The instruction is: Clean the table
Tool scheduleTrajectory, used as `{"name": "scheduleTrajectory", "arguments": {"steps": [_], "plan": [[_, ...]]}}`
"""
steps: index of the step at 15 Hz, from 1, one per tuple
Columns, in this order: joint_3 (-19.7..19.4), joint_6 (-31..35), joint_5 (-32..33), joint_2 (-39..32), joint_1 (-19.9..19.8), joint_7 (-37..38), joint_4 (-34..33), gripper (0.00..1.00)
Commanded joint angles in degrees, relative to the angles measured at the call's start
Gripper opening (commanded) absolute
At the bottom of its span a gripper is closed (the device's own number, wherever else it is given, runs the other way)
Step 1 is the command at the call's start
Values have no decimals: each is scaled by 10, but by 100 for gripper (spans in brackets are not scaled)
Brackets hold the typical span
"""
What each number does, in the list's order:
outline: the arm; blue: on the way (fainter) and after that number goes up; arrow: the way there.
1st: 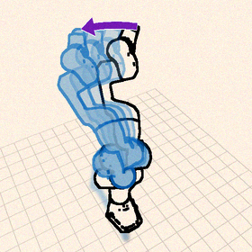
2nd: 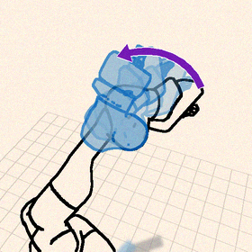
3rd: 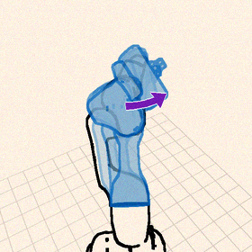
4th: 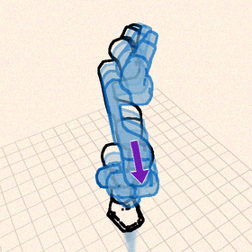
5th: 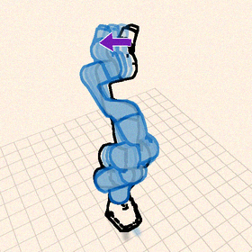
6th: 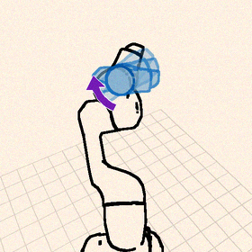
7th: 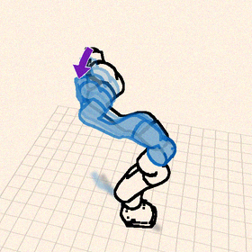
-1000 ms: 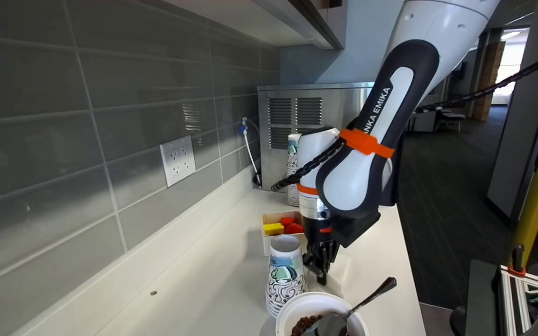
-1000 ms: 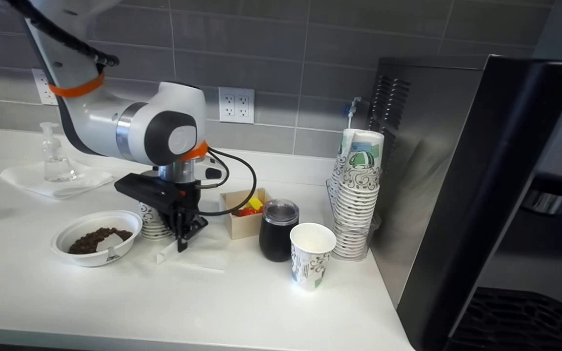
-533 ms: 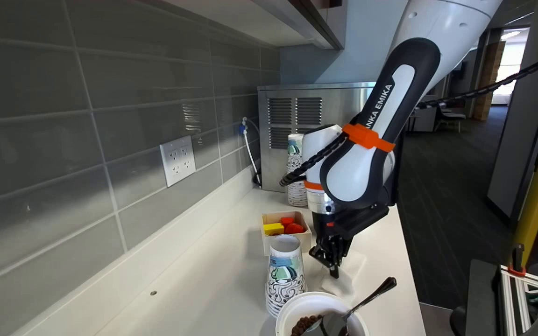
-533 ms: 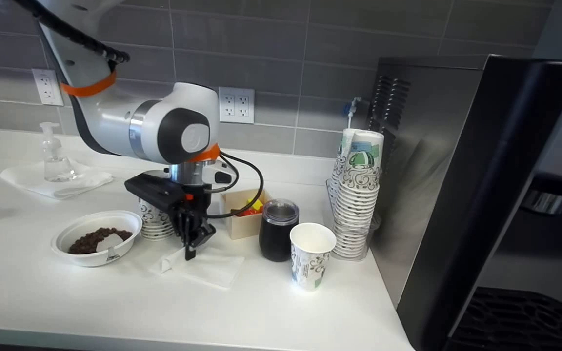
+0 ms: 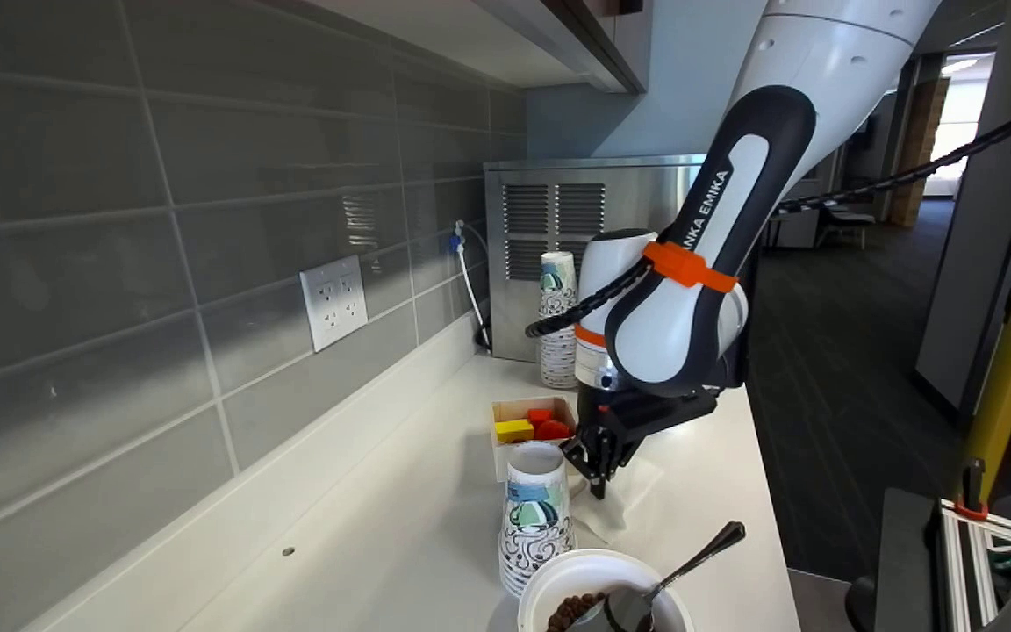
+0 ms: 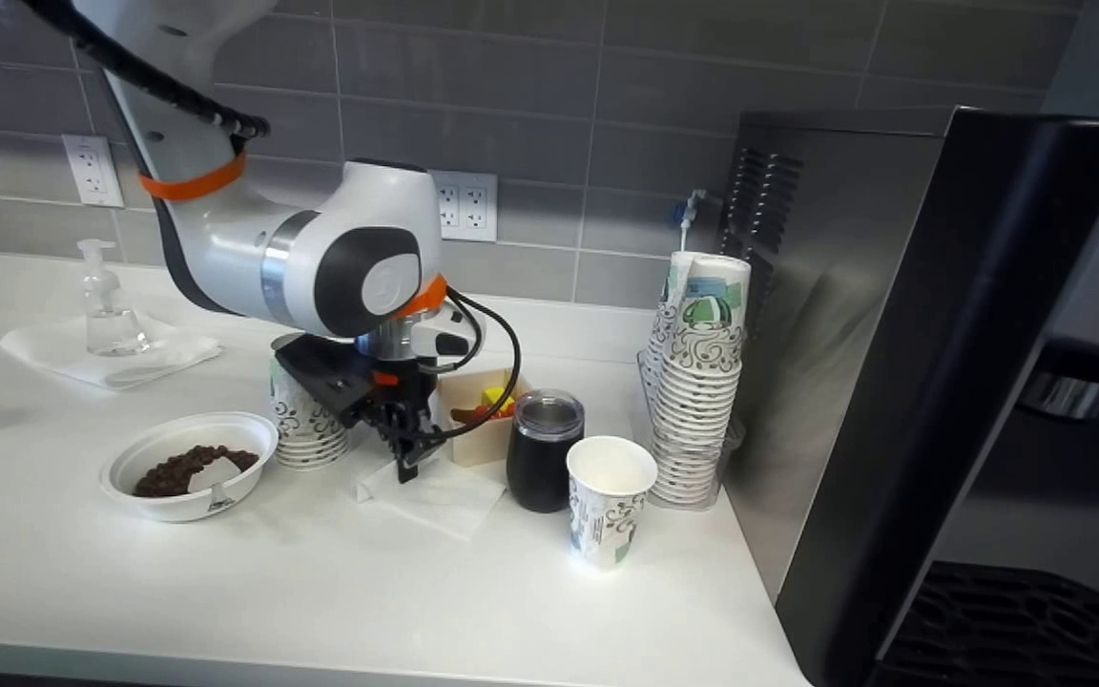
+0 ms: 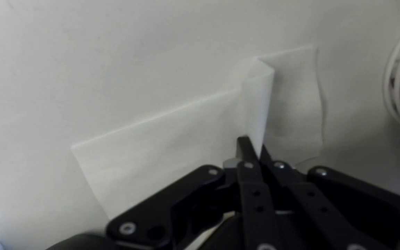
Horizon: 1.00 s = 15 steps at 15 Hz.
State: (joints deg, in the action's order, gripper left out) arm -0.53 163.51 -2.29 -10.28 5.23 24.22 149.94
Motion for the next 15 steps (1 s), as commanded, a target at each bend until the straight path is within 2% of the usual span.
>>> {"name": "scheduleTrajectory", "arguments": {"steps": [1, 4, 6, 7, 9, 12, 15], "plan": [[48, 42, -95, -15, -20, -63, -9, 0], [124, 43, -218, -14, -59, -158, -21, 0], [150, 28, -272, -12, -74, -205, -30, 0], [146, 17, -274, -10, -73, -208, -30, 0], [109, 3, -234, -4, -57, -168, -17, 0], [23, -24, -121, -5, -25, -62, 2, 0], [-38, -67, -25, -9, -4, 29, -3, 0]]}}
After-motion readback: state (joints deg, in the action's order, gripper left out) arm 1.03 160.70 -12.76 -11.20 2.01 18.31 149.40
